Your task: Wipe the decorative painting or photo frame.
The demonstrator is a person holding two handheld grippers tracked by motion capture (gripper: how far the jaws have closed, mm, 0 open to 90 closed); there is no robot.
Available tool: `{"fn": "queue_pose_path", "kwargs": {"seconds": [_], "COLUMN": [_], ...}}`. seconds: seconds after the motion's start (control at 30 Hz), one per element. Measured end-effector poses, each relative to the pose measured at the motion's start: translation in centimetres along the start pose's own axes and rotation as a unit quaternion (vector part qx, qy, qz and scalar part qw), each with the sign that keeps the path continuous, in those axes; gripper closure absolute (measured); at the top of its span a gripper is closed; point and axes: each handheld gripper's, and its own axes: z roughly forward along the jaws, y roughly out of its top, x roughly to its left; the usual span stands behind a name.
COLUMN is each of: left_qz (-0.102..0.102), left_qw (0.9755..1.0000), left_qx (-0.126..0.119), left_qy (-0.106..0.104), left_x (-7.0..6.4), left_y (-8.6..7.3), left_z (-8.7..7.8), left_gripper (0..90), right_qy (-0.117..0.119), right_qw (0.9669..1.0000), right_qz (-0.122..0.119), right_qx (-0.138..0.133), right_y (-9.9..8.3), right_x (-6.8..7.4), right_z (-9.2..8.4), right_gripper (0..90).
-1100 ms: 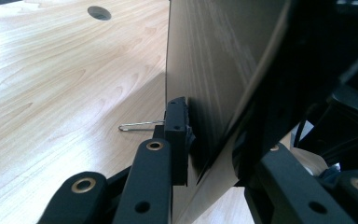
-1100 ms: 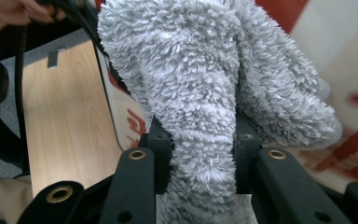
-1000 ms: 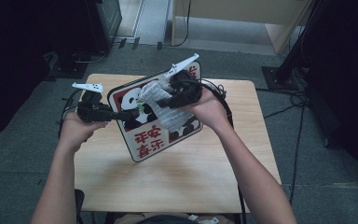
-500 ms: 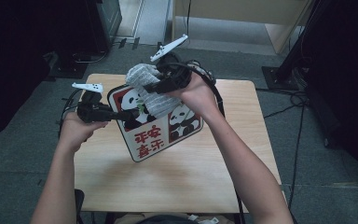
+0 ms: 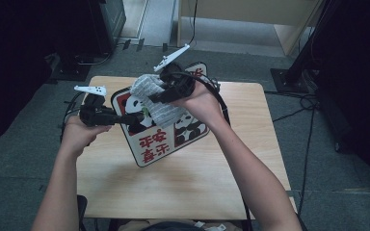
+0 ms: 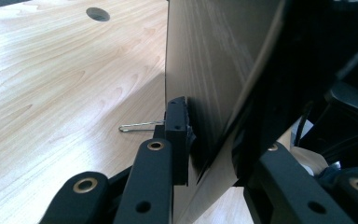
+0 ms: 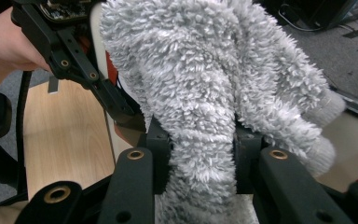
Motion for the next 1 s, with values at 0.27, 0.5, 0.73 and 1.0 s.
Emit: {"fn": "queue_pose_path", "kwargs": {"seconds": [0.27,0.5,0.73,1.0], "left_qz": [0.001,0.002,0.003,0.004], "left_qw": [1.0,1.0,1.0,1.0], "left_qx": [0.001,0.0,0.0,0.0], "left_qy": [-0.003,-0.002,-0.003,-0.002], "left_x": [0.1,0.0,0.0,0.0], "left_y": [0.0,0.0,0.0,0.0], "left_z": [0.0,0.0,0.0,0.0], "left_gripper": [77.2,77.2,77.3,77.3], "right_qy": [0.004,0.012,0.015,0.023], "right_qw": [1.0,0.9999,0.9998,0.9995], "right_qz": [0.002,0.006,0.01,0.013], "right_qx": [0.003,0.01,0.013,0.016], "right_y": [-0.4,-1.2,-1.9,-2.9], "right_x": [0.1,-0.1,-0.1,-0.2], "right_z": [0.4,0.8,1.3,1.9], "right_gripper": [68.4,68.3,68.2,68.1]}}
